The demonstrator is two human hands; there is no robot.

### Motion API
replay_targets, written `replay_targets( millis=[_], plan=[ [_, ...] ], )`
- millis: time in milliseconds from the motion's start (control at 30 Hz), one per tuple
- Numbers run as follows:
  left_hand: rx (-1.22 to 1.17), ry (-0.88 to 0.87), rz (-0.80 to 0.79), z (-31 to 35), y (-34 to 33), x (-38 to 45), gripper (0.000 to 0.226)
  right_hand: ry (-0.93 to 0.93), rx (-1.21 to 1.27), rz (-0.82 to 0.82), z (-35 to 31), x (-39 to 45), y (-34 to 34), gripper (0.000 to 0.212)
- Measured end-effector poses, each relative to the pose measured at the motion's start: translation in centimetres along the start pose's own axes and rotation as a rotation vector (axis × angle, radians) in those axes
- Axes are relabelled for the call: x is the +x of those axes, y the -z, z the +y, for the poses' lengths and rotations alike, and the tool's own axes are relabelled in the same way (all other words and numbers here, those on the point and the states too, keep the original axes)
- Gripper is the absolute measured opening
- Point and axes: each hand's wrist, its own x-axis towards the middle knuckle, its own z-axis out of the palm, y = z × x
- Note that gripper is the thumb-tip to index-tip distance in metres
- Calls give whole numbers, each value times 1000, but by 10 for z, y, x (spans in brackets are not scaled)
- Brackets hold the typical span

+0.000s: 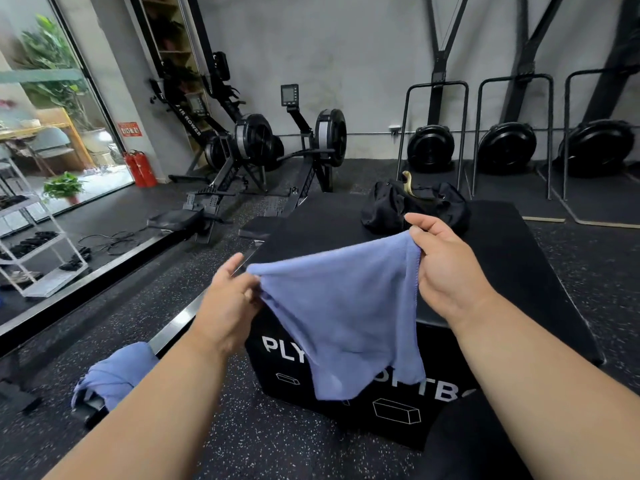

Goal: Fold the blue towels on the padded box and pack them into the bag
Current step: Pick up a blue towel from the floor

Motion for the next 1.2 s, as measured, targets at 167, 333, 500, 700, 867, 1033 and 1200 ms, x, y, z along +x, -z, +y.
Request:
replay_targets(
  millis=[167,333,500,700,867,1033,1200],
  plan=[
    [146,64,18,-2,7,-3,36,0,75,-14,-3,1,-4,25],
    [131,-46,89,14,9,0,30,-109,-87,-62,13,2,2,32],
    [79,-107,115,34,16,4,38,-52,35,59,7,5,13,38],
    [185,-112,103,32,12,-7,47,-292,-104,-234,30,-12,4,36],
    [387,-322,116,36,26,-11,38,-63,-40,-34,26,-4,9,26],
    [379,-326,21,32,36,-11,30,96,-271,-8,12,-3,26,26],
    [453,-345,0,22,25,-12,28,204,-444,-31,2,-3,50,31]
  ],
)
